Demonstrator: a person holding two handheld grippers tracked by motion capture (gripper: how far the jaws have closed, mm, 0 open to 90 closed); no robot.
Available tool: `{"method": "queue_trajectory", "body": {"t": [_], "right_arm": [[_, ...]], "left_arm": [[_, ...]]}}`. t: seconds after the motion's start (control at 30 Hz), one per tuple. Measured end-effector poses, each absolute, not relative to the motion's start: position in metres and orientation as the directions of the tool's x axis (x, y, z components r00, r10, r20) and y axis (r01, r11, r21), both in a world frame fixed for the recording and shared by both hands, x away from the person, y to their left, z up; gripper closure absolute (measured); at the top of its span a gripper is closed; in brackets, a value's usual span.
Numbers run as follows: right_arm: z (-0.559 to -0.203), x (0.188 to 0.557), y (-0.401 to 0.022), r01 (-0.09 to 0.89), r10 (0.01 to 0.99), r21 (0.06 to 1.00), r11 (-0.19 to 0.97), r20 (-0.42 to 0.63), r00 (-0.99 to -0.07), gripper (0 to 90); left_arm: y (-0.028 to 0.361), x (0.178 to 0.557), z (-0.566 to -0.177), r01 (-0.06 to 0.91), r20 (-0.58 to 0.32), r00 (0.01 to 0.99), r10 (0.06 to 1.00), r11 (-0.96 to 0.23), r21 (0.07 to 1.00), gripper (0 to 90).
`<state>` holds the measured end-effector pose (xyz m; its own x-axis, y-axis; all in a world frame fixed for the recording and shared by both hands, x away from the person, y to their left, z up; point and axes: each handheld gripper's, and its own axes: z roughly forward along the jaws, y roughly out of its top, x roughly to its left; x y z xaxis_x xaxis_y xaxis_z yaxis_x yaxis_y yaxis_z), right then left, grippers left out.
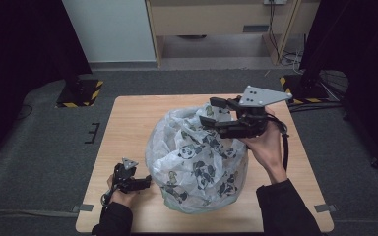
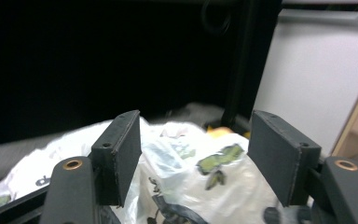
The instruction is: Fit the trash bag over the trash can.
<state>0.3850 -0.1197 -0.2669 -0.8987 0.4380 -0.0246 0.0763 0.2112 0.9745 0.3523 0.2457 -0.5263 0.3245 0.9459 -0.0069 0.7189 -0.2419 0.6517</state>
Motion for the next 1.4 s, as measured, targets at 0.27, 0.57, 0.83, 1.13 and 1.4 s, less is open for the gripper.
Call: {"method": "queue_trajectory", "body": {"t": [0.27, 0.57, 0.83, 1.13, 1.4], "right_arm": [[-0.289, 0.388, -0.114, 0.13, 0.425, 0.906, 0.402, -0.059, -0.903, 36.9], [-0.307, 0.387, -0.116, 0.176, 0.397, 0.848, 0.499, -0.044, -0.917, 35.9], [-0.316, 0.39, -0.107, 0.194, 0.355, 0.779, 0.596, -0.039, -0.934, 33.1], [-0.319, 0.389, -0.105, 0.193, 0.331, 0.741, 0.643, -0.042, -0.943, 31.4], [-0.284, 0.375, -0.121, 0.125, 0.395, 0.854, 0.506, -0.101, -0.913, 26.1]], "left_arm": [[0.245, 0.352, -0.526, 0.719, -0.007, 0.326, 0.945, -0.243, 0.651, 13.7], [0.245, 0.352, -0.526, 0.718, -0.002, 0.328, 0.945, -0.247, 0.651, 13.6], [0.245, 0.352, -0.526, 0.717, -0.002, 0.33, 0.944, -0.25, 0.651, 13.5], [0.244, 0.352, -0.527, 0.716, 0.001, 0.336, 0.942, -0.256, 0.65, 12.6], [0.244, 0.352, -0.527, 0.716, 0.001, 0.337, 0.941, -0.257, 0.649, 12.1]]}}
